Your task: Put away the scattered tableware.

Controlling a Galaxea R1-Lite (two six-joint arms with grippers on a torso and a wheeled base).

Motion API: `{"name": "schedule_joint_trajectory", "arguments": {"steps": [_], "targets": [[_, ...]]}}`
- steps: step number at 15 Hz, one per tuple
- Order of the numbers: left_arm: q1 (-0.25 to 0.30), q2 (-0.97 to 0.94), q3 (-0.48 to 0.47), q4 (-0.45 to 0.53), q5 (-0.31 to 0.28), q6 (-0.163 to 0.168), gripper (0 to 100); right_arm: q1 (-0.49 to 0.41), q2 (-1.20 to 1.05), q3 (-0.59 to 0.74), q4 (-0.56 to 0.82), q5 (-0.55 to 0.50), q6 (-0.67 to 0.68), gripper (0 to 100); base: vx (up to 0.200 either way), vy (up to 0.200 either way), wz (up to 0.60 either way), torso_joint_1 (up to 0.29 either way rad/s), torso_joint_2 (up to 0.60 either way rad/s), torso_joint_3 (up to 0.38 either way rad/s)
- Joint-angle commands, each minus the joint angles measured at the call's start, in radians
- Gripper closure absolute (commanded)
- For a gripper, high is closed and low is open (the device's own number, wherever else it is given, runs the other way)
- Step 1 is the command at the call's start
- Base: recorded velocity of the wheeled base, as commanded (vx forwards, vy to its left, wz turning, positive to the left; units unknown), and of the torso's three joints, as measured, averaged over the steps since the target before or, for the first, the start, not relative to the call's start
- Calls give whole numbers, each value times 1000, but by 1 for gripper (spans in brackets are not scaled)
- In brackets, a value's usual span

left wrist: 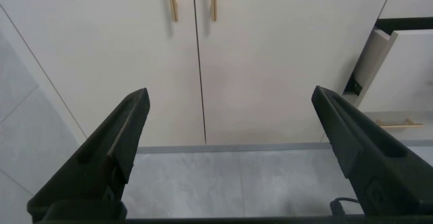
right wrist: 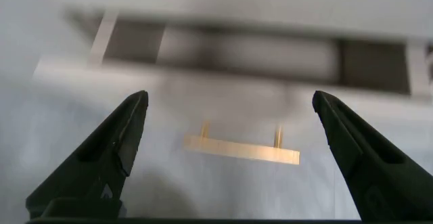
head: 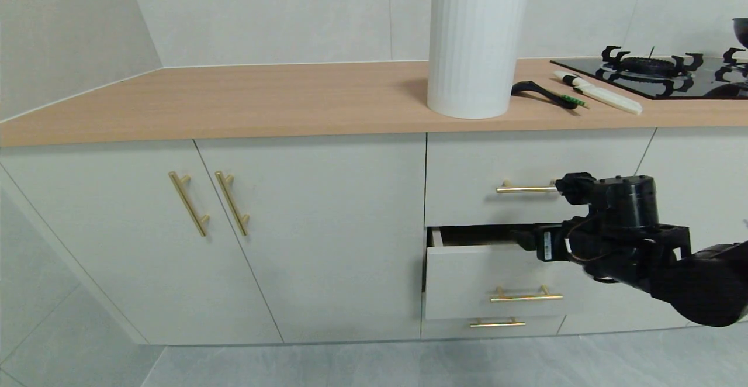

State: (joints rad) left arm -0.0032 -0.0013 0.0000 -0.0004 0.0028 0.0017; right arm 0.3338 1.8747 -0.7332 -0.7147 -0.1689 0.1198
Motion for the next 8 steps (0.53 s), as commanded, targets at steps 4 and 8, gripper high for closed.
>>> {"name": "schedule_joint_trajectory", "arguments": {"steps": [4,8], "targets": [[0,1,0,-1,0,0,0,-6,294,-6,-315,-86,-2,0,0,0,0,0,0,0],[0,1,0,0,0,0,0,-9,308,-8,-333,-84,-2,0,0,0,0,0,0,0]]}}
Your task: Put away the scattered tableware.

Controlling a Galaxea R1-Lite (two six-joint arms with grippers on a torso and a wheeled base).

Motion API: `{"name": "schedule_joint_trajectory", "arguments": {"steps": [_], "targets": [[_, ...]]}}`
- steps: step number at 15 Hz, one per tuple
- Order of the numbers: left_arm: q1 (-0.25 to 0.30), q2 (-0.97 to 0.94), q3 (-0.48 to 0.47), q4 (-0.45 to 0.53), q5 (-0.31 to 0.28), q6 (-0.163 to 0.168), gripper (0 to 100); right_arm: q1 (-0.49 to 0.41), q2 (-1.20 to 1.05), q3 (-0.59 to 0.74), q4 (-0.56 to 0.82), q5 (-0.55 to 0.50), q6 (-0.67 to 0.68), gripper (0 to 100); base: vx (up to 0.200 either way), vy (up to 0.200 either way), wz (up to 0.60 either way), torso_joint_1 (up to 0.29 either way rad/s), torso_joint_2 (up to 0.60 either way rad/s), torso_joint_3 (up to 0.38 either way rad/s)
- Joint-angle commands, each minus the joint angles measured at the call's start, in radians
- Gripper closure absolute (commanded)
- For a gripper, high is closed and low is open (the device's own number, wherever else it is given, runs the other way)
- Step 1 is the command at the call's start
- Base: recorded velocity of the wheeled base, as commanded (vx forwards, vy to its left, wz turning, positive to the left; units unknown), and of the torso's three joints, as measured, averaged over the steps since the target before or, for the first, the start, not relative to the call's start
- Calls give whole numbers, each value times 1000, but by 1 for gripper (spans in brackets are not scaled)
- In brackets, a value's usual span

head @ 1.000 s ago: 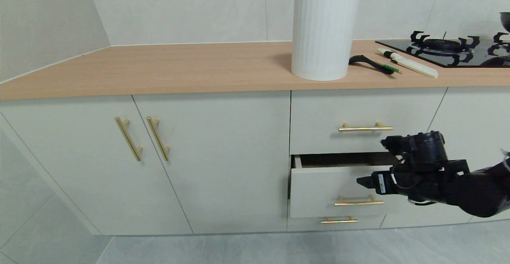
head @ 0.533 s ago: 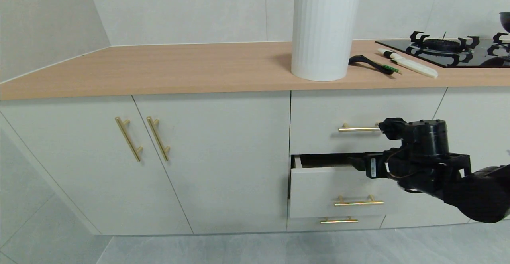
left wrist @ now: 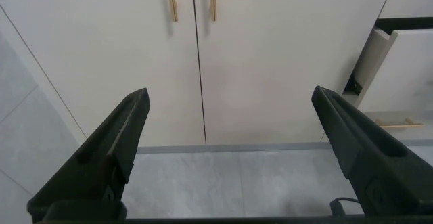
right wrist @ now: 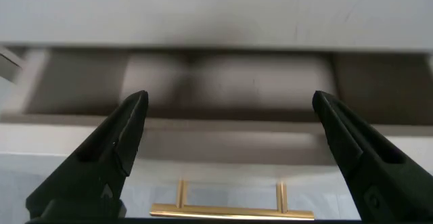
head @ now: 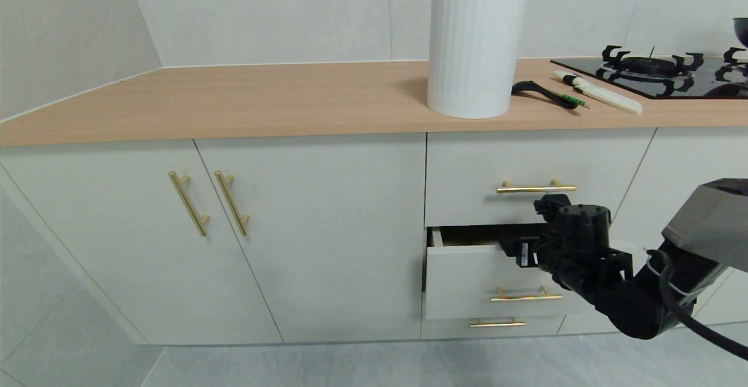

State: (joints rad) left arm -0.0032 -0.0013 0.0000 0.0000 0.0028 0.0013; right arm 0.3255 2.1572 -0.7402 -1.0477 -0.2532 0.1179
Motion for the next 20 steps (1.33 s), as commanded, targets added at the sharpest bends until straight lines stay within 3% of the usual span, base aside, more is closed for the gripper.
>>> {"name": "schedule_joint_trajectory", "arguments": {"steps": [1,10,20], "targets": [[0,1,0,0,0,0,0,0,26,1,0,0,-1,0,0,0,0,0,0,0],[0,1,0,0,0,0,0,0,-5,13,44,2,-1,0,0,0,0,0,0,0],[0,1,0,0,0,0,0,0,-232,21,549,146,-6,0,0,0,0,0,0,0]]}}
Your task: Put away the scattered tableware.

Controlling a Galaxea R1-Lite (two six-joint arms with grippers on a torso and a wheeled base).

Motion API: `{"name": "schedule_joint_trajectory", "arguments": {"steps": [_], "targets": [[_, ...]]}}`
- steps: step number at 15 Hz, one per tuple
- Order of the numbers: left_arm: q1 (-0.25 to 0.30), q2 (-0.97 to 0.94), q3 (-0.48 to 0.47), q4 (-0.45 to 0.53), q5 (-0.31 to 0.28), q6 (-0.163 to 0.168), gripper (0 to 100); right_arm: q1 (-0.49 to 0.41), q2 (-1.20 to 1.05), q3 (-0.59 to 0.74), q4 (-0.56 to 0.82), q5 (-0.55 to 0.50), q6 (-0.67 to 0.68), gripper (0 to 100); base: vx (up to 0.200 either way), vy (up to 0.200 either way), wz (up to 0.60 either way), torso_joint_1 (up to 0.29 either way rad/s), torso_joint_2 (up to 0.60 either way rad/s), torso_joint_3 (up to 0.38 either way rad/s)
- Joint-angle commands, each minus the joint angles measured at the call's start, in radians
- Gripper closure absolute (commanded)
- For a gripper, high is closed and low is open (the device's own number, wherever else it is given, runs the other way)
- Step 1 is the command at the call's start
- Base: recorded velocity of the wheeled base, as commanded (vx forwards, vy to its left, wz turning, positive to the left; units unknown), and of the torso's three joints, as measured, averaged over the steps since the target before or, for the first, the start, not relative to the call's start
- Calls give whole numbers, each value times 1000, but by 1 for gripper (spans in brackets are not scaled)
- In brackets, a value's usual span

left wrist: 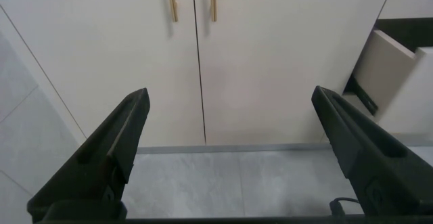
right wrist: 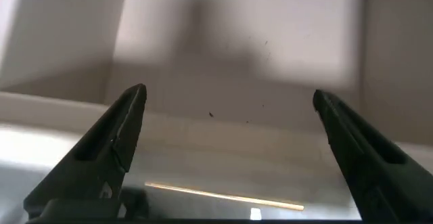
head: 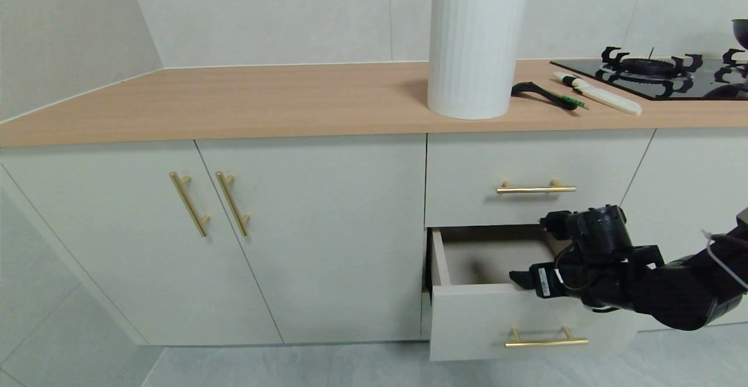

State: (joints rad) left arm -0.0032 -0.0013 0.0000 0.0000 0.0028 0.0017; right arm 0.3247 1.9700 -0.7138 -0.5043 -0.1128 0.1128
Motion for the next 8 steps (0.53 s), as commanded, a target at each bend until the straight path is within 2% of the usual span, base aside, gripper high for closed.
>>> {"name": "schedule_joint_trajectory", "arguments": {"steps": [1,4,8], "targets": [[0,1,0,0,0,0,0,1,-57,-7,33,13,-2,0,0,0,0,0,0,0],[0,1,0,0,0,0,0,5,-83,-26,153,33,-18,0,0,0,0,0,0,0],[0,1,0,0,0,0,0,8,-100,-45,371,42,-116,0,0,0,0,0,0,0]]}}
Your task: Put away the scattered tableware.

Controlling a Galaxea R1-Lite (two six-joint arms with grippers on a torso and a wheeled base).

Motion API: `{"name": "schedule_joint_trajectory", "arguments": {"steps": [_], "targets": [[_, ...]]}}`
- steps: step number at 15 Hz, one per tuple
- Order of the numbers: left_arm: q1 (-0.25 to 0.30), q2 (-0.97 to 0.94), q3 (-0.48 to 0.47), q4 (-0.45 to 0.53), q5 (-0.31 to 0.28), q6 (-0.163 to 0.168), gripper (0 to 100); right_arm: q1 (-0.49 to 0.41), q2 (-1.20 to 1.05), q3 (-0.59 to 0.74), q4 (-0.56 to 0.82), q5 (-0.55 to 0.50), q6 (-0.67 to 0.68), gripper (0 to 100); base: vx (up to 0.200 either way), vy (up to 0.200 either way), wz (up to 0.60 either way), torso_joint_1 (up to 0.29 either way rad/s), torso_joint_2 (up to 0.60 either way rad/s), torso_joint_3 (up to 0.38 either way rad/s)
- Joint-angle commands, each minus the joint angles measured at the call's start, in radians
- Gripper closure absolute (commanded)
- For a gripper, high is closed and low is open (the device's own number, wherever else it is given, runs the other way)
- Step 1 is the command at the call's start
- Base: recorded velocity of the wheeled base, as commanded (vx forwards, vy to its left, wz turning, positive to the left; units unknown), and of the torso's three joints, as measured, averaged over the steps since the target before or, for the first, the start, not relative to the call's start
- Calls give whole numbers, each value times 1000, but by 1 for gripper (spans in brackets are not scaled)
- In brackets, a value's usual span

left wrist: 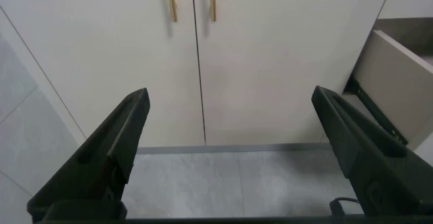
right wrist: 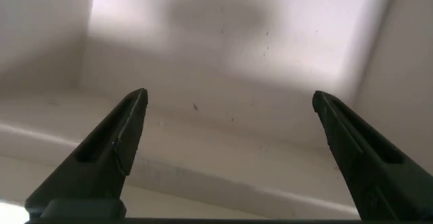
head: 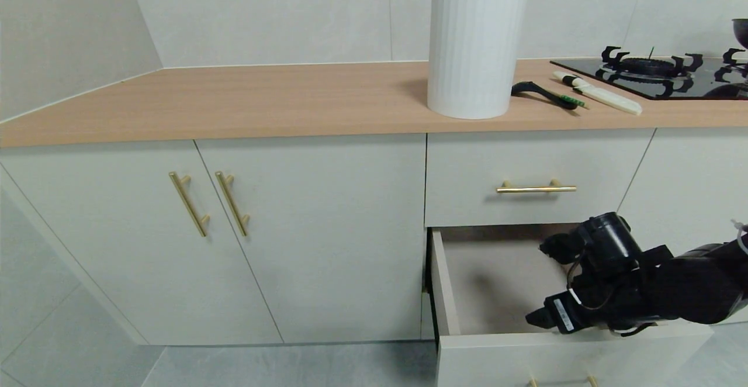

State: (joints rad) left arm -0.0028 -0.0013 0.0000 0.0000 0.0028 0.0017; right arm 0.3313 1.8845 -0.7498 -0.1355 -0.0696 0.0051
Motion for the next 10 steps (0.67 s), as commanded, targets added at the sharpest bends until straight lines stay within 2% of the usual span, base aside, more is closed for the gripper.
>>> {"name": "schedule_joint_trajectory", "arguments": {"steps": [1,5,10], "targets": [[0,1,0,0,0,0,0,2,-16,-22,74,1,-30,0,0,0,0,0,0,0],[0,1,0,0,0,0,0,5,-19,-25,142,1,-65,0,0,0,0,0,0,0],[0,1,0,0,0,0,0,23,-59,-26,358,-1,-178,0,0,0,0,0,0,0]]}}
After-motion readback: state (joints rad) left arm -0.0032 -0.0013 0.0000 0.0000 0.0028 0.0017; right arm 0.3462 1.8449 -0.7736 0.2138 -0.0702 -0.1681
